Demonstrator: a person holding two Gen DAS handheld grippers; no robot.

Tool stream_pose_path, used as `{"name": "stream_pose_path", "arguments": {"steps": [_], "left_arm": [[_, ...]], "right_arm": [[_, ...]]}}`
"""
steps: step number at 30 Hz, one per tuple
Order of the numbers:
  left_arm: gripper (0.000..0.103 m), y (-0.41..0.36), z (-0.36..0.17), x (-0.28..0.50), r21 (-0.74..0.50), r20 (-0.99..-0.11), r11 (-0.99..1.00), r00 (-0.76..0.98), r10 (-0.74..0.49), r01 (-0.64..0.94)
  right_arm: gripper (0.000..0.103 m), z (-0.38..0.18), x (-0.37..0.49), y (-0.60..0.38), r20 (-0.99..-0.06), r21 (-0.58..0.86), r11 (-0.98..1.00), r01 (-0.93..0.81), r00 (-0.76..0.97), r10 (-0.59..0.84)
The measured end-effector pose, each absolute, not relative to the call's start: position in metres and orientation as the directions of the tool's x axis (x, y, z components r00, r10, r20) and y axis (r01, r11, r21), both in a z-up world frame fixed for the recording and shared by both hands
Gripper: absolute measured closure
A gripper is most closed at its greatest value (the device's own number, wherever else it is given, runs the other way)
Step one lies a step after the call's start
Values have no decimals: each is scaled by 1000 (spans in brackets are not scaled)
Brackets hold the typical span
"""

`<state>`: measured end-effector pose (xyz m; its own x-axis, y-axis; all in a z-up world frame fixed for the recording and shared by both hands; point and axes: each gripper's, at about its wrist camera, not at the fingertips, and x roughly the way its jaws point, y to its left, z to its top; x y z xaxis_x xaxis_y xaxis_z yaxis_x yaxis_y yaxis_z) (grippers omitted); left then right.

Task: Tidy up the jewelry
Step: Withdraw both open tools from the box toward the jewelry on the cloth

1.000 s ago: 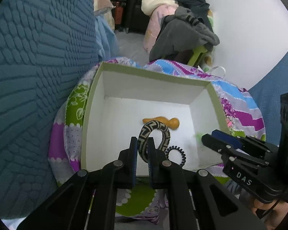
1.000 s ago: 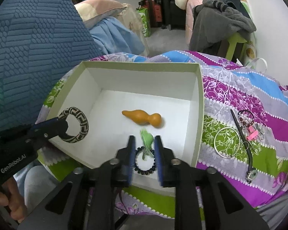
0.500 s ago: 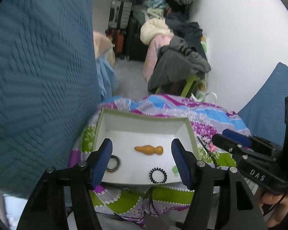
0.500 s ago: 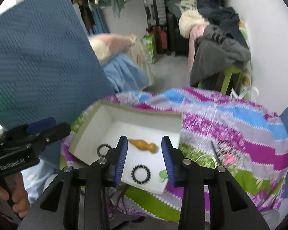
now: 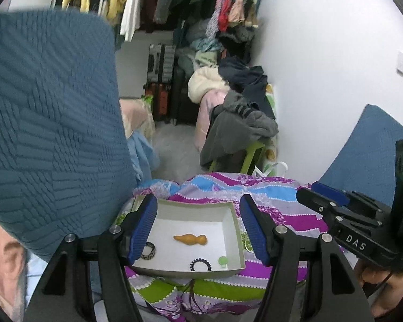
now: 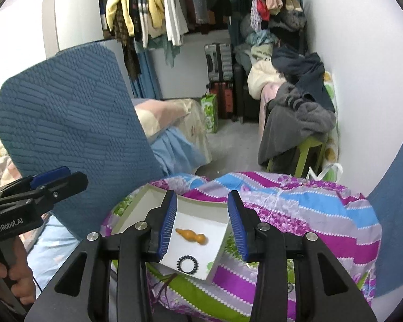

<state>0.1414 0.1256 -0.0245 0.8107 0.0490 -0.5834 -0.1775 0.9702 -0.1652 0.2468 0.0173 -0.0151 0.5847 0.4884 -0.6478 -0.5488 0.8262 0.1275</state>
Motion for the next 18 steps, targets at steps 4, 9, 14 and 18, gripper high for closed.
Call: {"name": "stream_pose_path", "arguments": {"steps": [4, 9, 14, 18], "left_arm": [[39, 108, -10, 130, -159, -558, 972, 828, 54, -171], [35, 92, -4, 125, -153, -533, 966, 840, 95, -207], [25, 73, -10, 127, -164, -530, 968, 845, 76, -190], [24, 57, -19, 133, -175, -537, 970, 842, 49, -169]], "right_arm": [[66, 2, 238, 2, -610, 128, 821, -556, 609, 507], [66, 10, 230, -16, -584, 105, 829, -549, 641, 498], [66, 3, 229, -38, -582, 84, 851, -518, 668, 464], [66, -8, 228, -58, -592, 82, 860, -503, 670, 448]]}}
